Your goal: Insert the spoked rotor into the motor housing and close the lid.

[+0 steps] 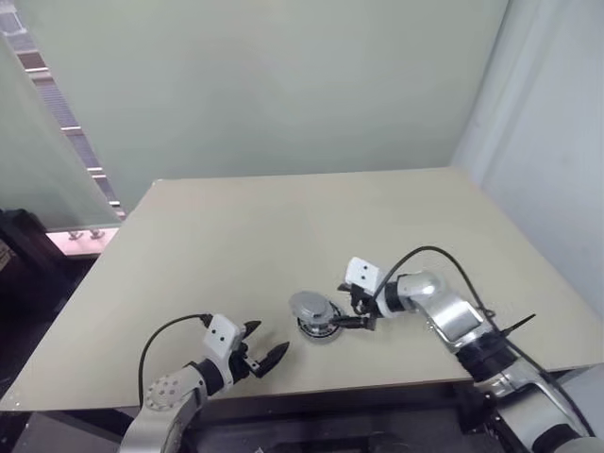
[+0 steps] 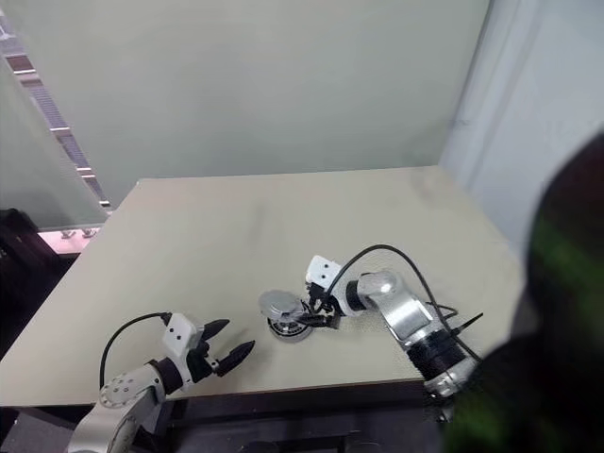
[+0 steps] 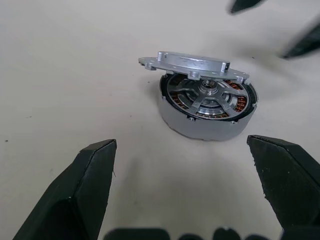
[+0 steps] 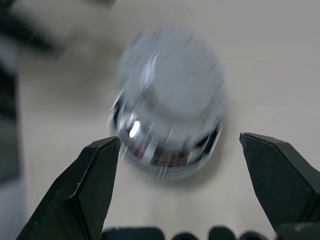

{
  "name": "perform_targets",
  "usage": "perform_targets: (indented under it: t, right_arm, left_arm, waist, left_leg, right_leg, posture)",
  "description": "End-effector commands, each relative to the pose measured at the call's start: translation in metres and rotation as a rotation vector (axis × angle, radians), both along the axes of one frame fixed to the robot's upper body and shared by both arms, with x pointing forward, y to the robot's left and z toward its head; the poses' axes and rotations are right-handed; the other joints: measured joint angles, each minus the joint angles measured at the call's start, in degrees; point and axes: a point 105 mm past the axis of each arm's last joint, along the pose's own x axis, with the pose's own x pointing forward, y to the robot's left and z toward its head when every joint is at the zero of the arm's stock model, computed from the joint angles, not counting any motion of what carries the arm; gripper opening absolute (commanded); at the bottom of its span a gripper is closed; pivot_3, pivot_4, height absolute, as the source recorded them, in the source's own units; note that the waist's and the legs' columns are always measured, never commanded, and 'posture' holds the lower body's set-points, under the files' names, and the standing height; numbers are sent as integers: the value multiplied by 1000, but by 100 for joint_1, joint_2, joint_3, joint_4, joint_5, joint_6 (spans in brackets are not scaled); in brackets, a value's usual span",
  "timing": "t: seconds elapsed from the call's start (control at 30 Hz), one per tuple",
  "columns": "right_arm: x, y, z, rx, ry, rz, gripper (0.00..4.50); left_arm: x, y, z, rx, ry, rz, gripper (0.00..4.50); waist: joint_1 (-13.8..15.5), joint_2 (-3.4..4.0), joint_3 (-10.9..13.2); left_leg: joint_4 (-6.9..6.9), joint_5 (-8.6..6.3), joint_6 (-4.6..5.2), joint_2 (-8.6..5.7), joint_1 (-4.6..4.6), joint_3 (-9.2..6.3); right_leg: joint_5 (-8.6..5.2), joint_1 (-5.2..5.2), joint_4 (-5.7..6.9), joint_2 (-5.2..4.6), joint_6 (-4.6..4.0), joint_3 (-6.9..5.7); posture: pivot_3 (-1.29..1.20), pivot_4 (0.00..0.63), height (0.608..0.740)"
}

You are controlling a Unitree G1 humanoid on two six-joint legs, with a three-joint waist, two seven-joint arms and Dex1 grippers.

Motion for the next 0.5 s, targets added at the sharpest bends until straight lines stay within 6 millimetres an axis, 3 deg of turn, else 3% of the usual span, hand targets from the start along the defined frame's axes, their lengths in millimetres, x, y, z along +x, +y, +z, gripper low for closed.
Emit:
perform_targets:
  t: [0.03, 0.23, 0.5]
  right_arm:
    - [-30, 9, -1, -82, -2, 163, 4184]
    - [-54, 21, -15, -133, 12, 247, 4184]
    - [-38, 27, -21, -168, -70, 205, 4184]
  left_arm:
    - [4, -8, 10, -4, -49, -25, 4500]
    - [6, -11, 11, -8, -49, -37, 4500]
    - [6, -11, 11, -8, -51, -39, 4500]
  waist:
    - [2, 0, 0]
    - [3, -2, 1]
    - [4, -4, 2]
  left_leg:
    - [-1, 0, 0, 2, 0, -2]
    - [3, 0, -1, 9, 0, 2]
    - [25, 0, -1, 9, -1, 8]
  right_leg:
    - [0, -1, 0, 1, 0, -4]
    - [-1, 0, -1, 3, 0, -6]
    - [-1, 6, -2, 2, 0, -6]
  posture:
    - [0, 0, 740]
    - [0, 0, 740]
    - [0, 0, 740]
